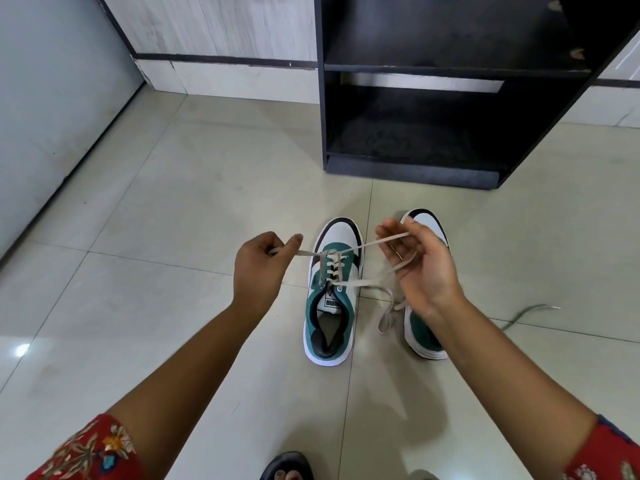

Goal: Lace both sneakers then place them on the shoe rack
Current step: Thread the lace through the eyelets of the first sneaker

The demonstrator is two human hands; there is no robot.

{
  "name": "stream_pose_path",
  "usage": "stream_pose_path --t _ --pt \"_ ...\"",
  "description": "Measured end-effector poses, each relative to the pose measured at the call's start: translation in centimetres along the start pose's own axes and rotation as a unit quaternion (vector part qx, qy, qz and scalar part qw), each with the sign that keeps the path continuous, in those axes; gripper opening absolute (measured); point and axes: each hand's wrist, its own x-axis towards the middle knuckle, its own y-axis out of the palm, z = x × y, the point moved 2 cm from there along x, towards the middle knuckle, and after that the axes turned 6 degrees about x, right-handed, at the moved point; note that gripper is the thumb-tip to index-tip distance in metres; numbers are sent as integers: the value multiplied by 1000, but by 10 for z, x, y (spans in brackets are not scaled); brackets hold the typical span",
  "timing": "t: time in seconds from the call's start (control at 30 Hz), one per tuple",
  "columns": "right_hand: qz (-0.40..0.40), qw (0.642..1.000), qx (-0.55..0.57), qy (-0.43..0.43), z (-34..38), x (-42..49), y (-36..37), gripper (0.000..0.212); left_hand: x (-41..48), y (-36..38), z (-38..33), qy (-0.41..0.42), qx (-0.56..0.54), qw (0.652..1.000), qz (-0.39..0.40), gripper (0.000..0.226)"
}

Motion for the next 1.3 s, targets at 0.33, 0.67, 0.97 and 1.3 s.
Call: stream_pose_path --t 0.33,0.67,0.97,1.3 --pt "12 790 -607 -83 -3 -1 -26 16 10 -14 47 -78 244 967 0 11" --pt "153 595 -784 -90 -55 -2 -16 38 -16 26 53 139 232 942 200 26" --pt "100 645 -757 -32 -37 -5 -32 17 -14 10 53 147 282 943 100 10" --pt "150 597 -784 -81 -56 -7 -12 33 -21 20 48 199 289 925 145 23"
